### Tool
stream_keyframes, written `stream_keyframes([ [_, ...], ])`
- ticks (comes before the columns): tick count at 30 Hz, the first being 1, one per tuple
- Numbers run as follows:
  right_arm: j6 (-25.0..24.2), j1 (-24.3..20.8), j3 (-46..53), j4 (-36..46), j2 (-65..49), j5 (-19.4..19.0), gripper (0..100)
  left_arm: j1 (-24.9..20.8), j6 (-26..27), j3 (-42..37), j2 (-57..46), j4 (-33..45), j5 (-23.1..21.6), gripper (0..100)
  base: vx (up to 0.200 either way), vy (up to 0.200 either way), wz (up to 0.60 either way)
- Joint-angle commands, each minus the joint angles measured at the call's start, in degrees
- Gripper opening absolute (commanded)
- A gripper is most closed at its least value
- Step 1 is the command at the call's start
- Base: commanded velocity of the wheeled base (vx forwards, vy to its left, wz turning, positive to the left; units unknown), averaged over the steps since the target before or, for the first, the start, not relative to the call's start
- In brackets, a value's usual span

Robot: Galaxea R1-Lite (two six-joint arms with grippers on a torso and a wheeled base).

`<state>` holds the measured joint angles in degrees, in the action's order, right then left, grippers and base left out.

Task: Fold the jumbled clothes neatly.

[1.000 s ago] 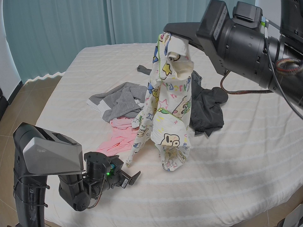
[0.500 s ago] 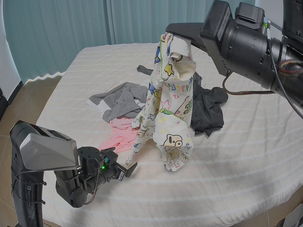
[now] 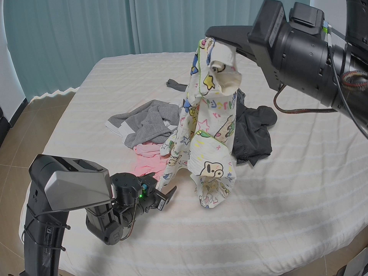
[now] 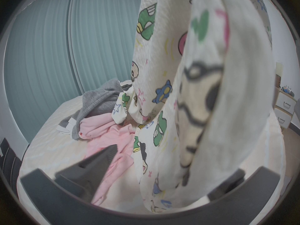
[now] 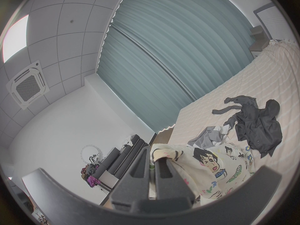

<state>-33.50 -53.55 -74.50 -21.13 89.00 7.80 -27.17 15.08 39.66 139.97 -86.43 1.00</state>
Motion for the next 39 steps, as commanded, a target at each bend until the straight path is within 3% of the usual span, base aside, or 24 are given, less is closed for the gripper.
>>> stream_keyframes([
  [1, 0.1, 1.7, 1.4, -0.1, -0.5, -0.2, 0, -0.1, -1.6, -0.3, 1.1, -0.1, -0.3, 0, 0.0, 0.0, 0.0],
  [5, -0.1, 4.3, 3.3, -0.1, -1.5, -0.4, 0, -0.4, -6.1, 0.2, 0.6, -0.4, 0.1, 0, 0.0, 0.0, 0.0],
  [11, -0.2, 9.5, 6.0, -0.5, -3.4, -1.6, 0, -0.4, -6.9, -1.5, -3.2, -0.4, 4.6, 0, 0.0, 0.0, 0.0],
  [19, 0.5, 18.1, 16.7, -0.6, -9.3, -1.8, 0, -0.2, -10.1, -13.3, -21.2, -0.6, 8.1, 0, 0.0, 0.0, 0.0],
  [24, 2.0, 21.2, 20.2, -0.5, -12.7, -1.8, 0, 1.1, -10.1, -14.5, -30.9, 0.0, 11.8, 0, 0.0, 0.0, 0.0],
  [31, 6.6, 26.3, 21.8, -0.6, -17.5, -1.4, 0, 2.9, -9.4, -9.8, -47.1, 7.0, 16.8, 0, 0.0, 0.0, 0.0],
  [39, 9.3, 26.2, 17.6, -1.0, -20.4, -1.0, 0, 3.1, -9.2, 2.2, -58.1, 21.8, 20.1, 0, 0.0, 0.0, 0.0],
])
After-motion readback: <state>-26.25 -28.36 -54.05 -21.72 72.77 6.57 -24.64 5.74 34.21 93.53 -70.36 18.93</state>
